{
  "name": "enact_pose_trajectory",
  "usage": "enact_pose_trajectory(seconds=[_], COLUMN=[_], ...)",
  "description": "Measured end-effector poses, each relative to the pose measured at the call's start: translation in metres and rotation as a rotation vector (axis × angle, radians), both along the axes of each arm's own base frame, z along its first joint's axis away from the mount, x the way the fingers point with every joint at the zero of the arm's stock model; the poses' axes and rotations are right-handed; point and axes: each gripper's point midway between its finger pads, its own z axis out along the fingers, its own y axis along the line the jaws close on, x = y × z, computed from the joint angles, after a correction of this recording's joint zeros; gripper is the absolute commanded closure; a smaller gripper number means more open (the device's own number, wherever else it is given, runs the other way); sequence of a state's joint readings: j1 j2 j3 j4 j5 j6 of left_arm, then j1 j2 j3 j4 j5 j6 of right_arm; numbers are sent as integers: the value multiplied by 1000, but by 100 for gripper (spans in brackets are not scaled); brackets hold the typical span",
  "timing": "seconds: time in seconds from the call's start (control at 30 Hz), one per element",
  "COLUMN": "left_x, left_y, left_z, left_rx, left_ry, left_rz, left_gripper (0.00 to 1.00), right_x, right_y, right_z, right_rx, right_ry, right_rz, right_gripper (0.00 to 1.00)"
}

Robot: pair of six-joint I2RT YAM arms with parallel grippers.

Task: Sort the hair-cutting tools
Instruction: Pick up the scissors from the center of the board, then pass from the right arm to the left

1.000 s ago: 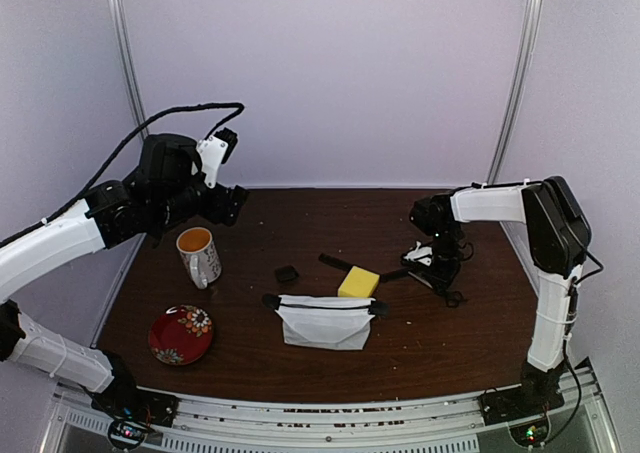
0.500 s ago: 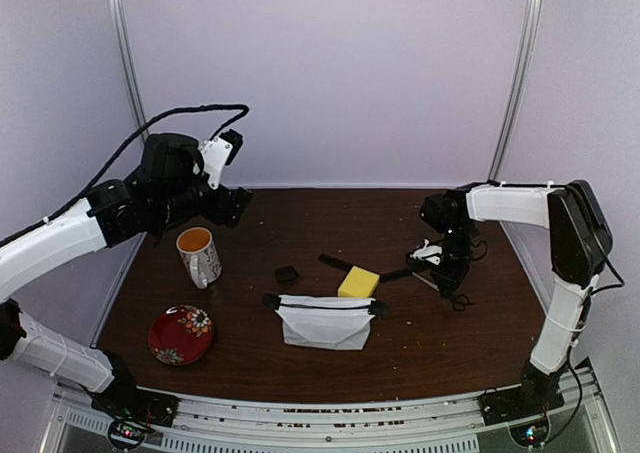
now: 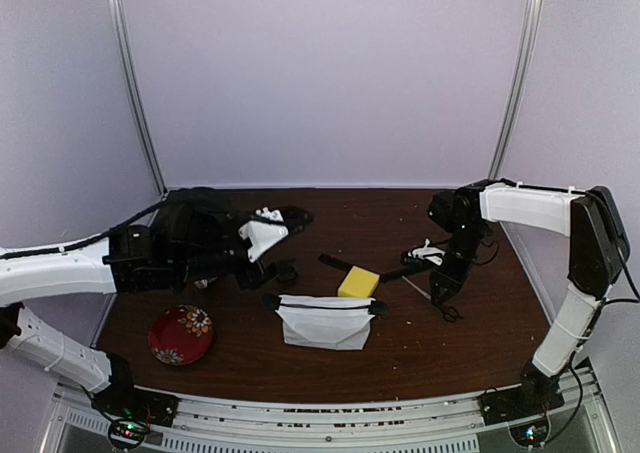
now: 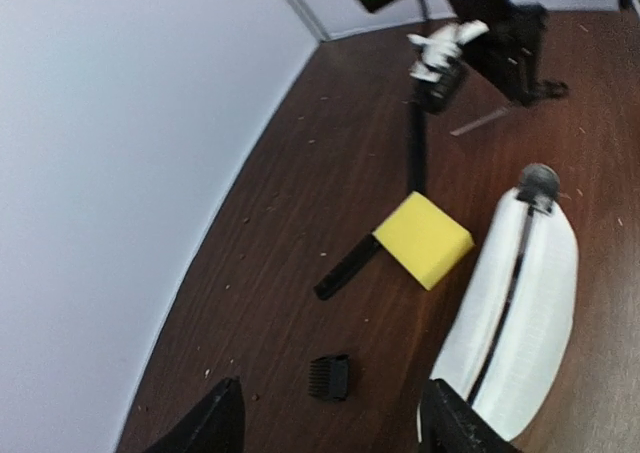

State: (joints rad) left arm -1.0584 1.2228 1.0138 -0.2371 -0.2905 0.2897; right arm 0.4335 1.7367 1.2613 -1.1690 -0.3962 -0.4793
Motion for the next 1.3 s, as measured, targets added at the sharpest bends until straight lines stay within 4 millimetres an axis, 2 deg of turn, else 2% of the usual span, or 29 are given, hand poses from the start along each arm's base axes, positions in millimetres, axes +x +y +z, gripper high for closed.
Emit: enact_pose_trajectory(seconds=[0.07,0.1,0.23,0.43,0.6,0.73,0.93,1.1,1.3], left_x=[-24,-33,-60,-84,-78,-76,-73,-71,-71], left_y=[-18,-27,-78,-149,-195,-210,-236,-238,-230], left_z=[-22,-29,-49,-51,-63,-79,-82,-100,-125], left_rx=[81,116,226,273,334,407,468,541,623], left_ry=[-13,-23,-38,-122,-202,-231,-253,-242,-207], left_rz=[-116,-162,-324,-452,-490,-545,-595,-609,-622], left_gripper=[5,2,2,3,22,38,50,56,62], right_x=[-7,-11,-24,-40,-52,-58,-65,-69,-73], right_y=[6,9,16,29,39,43,46,47,48], right_z=[5,8,18,34,42,44,49,51,53], right_rx=[38,60,126,216,260,281,313,327,339], right_ry=[14,23,57,90,108,129,162,179,193], right_rz=[12,17,31,57,96,109,122,126,131], right_gripper=[94,94,94,94,94,94,94,94,95])
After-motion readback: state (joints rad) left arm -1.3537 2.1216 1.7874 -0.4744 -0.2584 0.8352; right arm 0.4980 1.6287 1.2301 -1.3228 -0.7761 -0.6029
